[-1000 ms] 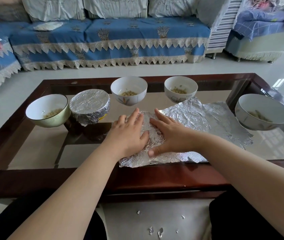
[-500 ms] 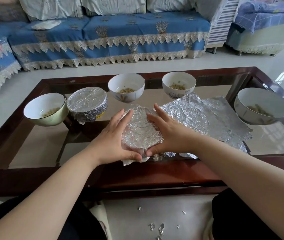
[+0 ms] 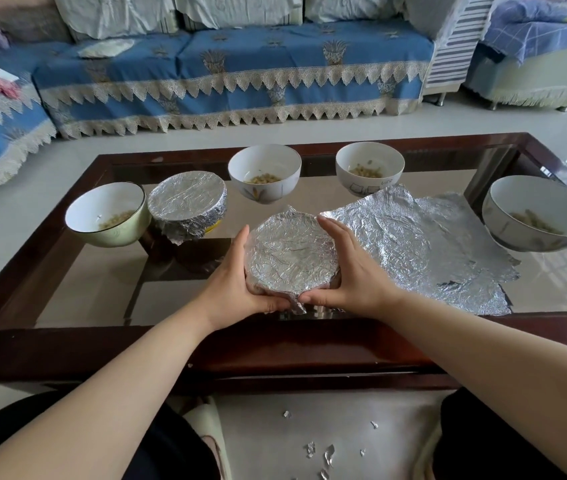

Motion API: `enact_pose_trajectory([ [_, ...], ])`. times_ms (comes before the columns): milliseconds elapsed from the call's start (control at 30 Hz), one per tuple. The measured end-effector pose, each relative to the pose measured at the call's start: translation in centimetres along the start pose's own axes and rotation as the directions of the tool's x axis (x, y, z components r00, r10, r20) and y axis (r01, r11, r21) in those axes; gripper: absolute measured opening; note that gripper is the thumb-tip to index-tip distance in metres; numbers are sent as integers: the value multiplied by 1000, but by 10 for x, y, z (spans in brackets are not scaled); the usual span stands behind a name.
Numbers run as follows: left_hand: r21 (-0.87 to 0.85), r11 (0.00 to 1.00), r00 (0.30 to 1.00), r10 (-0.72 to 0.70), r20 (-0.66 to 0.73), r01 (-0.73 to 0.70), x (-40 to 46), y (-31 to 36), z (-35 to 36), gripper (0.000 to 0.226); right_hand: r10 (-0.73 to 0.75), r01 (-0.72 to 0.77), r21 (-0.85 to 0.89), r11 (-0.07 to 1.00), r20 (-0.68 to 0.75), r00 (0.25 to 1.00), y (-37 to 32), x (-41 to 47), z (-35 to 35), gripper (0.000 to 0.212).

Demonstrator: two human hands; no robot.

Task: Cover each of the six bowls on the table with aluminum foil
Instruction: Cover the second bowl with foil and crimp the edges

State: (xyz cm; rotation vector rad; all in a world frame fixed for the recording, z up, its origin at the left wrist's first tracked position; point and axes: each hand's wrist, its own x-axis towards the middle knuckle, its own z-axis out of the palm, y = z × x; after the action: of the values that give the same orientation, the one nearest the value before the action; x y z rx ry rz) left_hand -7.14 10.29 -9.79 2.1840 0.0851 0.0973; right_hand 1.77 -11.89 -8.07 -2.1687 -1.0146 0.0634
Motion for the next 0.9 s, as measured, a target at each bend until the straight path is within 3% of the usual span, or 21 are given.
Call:
enact_pose_trajectory([
  [167,81,993,992,-92,88,85,-6,13,-15,150,3,-3,-20,1000,-12,1000,-3,-1,7,130],
  [333,268,957,963,-169,208,110,-6,32,-45,151,44,-46,11,999,99,994,-11,1,3,128],
  [400,306,951,980,-105,166,50,-5,39,-53,150,43,-51,59,997,130,991,-10,0,-3,124],
  [500,430,898,993,117,-29,-93,-3,49,-42,122,84,-94,133,987,77,993,-13,-1,-11,106],
  [600,577,791,968,250,-5,-201,1,61,-15,100,219,-188,313,931,-66,974,-12,4,-12,74],
  [700,684,704,980,173,96,-191,7,67,4,90,412,-307,508,805,-105,905,-14,11,-14,54],
  [900,723,680,983,-10,183,-127,14,68,7,77,557,-501,511,698,53,829,-11,15,-12,40],
])
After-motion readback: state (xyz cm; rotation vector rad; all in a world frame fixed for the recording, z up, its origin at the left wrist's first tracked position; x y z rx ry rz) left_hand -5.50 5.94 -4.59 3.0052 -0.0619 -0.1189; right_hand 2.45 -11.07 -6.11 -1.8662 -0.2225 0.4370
